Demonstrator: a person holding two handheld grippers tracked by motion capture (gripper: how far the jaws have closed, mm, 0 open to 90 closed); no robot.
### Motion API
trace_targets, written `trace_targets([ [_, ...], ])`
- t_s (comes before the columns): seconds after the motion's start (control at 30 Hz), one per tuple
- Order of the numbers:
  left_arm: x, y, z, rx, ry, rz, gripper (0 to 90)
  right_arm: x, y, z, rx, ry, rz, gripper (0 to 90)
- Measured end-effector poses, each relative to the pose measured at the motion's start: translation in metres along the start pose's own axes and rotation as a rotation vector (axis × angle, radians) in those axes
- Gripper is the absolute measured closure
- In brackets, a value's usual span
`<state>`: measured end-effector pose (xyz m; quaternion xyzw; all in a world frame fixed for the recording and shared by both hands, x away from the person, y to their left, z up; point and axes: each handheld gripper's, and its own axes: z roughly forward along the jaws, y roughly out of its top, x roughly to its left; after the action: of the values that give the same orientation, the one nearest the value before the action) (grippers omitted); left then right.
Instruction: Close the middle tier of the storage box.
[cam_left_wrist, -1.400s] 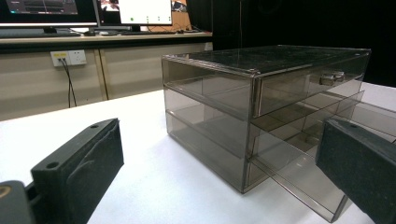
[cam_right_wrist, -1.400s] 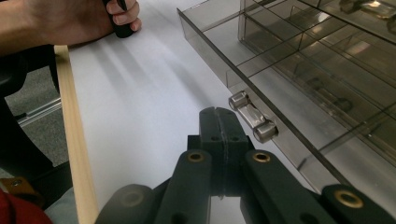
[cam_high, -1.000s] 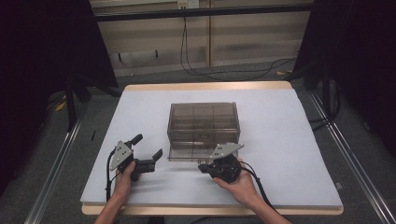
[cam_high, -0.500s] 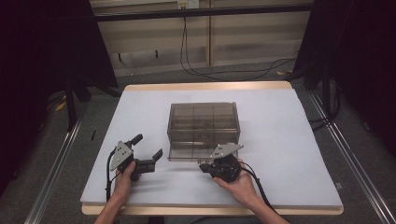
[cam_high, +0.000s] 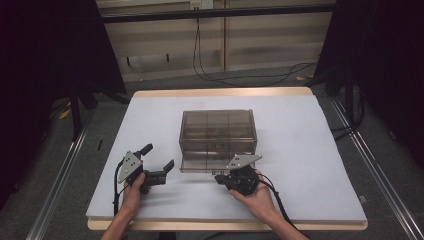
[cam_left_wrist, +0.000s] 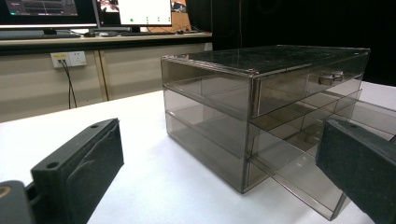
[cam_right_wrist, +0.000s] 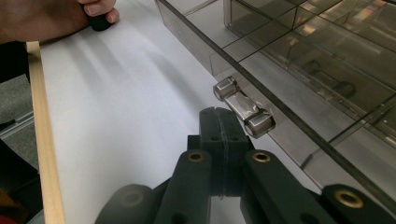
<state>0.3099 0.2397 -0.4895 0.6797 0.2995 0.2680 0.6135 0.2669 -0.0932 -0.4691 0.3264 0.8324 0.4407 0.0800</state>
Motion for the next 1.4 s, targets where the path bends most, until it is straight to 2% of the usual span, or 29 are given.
trace_targets([
  [0.37, 0.0007, 0.0001, -0.0001, 0.002, 0.0, 0.004, 0.9, -0.0022, -0.0001, -0.0003, -0.011, -0.005, 0.019, 90.0],
  [1.4, 0.0003, 0.0, 0.0003, -0.003, 0.002, -0.004, 0.9, -0.0056, 0.0002, -0.0024, -0.026, -0.025, 0.024, 90.0],
])
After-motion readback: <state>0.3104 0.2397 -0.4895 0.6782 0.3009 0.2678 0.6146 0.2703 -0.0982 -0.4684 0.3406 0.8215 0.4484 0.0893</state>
